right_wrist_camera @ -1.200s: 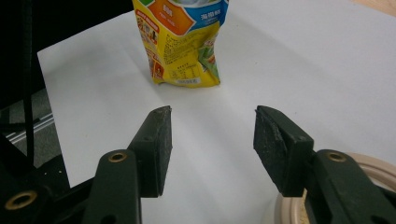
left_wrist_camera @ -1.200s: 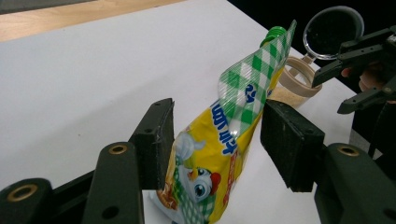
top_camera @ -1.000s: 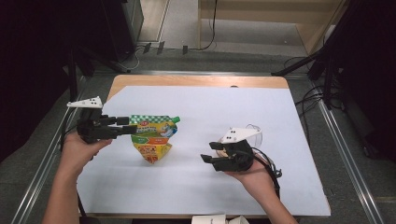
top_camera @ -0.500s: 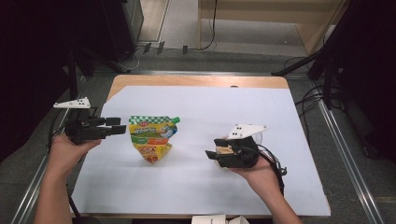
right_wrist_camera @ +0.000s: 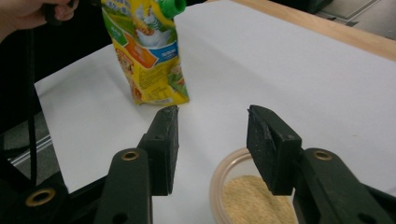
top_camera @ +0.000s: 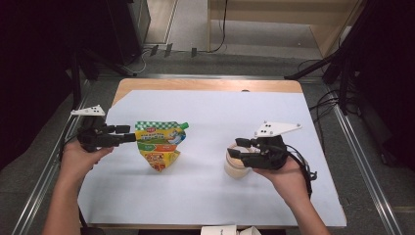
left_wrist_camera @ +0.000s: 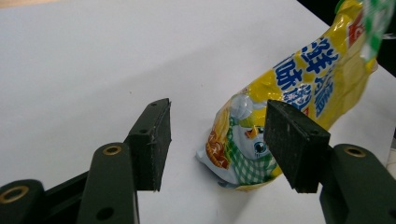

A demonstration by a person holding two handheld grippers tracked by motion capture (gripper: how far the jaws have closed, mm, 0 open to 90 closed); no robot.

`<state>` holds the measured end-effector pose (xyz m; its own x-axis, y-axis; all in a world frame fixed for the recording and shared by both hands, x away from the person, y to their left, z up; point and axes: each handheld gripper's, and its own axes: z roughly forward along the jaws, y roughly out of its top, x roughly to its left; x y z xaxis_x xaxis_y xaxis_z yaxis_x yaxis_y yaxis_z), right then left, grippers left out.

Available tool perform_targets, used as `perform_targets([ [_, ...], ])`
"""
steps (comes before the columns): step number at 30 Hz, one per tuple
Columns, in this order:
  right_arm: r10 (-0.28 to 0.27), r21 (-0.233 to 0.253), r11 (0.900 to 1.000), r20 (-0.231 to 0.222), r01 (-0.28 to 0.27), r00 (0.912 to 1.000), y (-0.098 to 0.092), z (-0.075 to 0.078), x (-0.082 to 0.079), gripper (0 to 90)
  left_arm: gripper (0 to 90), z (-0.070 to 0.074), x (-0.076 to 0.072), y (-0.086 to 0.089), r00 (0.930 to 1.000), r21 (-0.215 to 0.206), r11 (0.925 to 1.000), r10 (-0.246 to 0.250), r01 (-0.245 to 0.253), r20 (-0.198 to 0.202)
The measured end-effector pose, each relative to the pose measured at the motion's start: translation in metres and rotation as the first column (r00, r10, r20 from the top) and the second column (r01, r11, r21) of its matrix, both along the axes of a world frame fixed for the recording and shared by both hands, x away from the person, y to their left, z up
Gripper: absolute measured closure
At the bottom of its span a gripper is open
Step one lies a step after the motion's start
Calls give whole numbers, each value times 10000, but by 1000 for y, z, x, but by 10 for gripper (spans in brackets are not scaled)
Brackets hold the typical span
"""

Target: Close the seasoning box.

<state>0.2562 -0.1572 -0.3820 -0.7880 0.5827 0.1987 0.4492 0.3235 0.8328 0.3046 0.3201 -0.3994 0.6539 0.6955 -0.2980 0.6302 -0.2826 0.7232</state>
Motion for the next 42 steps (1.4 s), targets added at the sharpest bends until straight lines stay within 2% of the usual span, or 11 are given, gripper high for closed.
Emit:
perform_targets([
  [5, -173, -47, 9998, 36, 173, 9998, -13, 6, 2, 573, 421, -6, 2, -9, 9997, 86, 9998, -190, 191, -124],
  [10, -497, 64, 9987, 13, 497, 9988, -26, 10, 5, 604, 416, -9, 4, -14, 9997, 186, 9996, -221, 223, -85],
  [15, -895, 64, 9960, 106, 895, 9959, -40, 14, 7, 670, 410, -10, 4, -15, 9993, 178, 9992, -351, 352, -107],
  [22, -1255, 490, 9909, 6, 1253, 9921, -58, 16, 10, 751, 410, -9, 4, -13, 9996, 103, 9996, -280, 281, -84],
  [28, -1735, 521, 9835, 44, 1730, 9848, -73, 20, 10, 808, 410, -10, 6, -16, 9993, 141, 9993, -348, 350, -138],
  [34, -2211, 436, 9746, 295, 2197, 9748, -87, 21, 10, 859, 409, -11, 6, -16, 9993, 156, 9993, -340, 342, -156],
  [39, -2564, 428, 9658, 123, 2557, 9665, -99, 16, 14, 900, 409, -11, 7, -16, 9992, 161, 9992, -359, 362, -177],
  [42, -2632, 282, 9643, -27, 2632, 9647, -102, 10, 17, 900, 409, -11, 7, -17, 9991, 206, 9990, -392, 396, -187],
])
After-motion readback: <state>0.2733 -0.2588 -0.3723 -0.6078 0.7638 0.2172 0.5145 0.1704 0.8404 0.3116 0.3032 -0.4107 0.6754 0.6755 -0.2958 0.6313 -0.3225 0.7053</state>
